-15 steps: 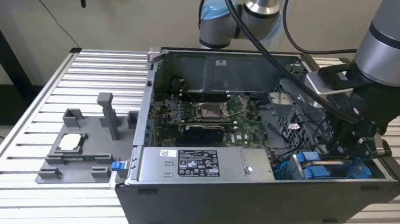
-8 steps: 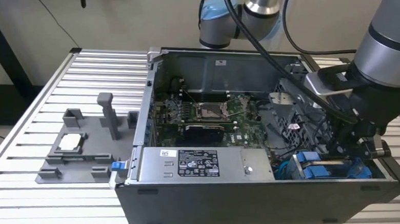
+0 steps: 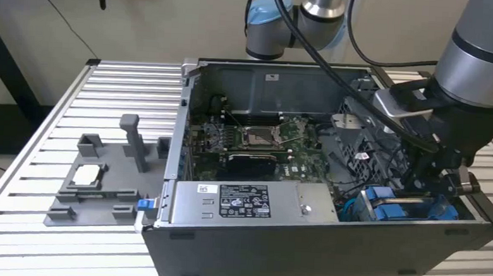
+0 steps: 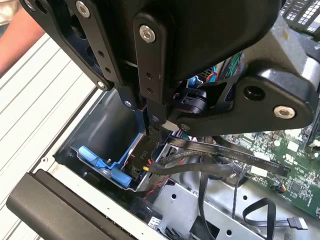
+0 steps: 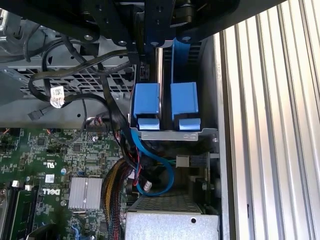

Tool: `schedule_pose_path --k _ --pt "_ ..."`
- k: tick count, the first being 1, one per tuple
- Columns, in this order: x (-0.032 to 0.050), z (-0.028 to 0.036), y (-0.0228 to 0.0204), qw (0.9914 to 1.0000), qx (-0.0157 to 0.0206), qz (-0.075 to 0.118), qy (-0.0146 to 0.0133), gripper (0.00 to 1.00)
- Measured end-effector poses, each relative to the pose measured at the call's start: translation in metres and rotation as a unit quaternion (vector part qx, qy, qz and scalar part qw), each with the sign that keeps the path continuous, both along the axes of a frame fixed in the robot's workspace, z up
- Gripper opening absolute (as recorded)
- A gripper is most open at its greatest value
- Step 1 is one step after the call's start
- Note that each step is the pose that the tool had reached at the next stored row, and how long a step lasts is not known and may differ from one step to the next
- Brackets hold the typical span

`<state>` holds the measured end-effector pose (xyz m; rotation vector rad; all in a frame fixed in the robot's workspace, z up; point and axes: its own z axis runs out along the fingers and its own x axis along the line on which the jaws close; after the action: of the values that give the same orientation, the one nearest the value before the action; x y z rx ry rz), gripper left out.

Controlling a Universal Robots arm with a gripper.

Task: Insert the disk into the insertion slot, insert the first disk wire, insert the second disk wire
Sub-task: 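Insert the second disk wire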

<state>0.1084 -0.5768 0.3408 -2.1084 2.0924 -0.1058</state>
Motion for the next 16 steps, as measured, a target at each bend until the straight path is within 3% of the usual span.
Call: schedule_pose_path --k 8,13,16 --pt "-0.0001 -0.0002 0.0001 1.0 0.002 0.0 -0.0023 0.16" --pt "-0.0002 -0.0025 0.0 0.99997 0.0016 0.0 -0.0071 0.16" --pt "-0.0001 -0.0067 0.0 0.99997 0.0018 0.0 -0.0077 0.16"
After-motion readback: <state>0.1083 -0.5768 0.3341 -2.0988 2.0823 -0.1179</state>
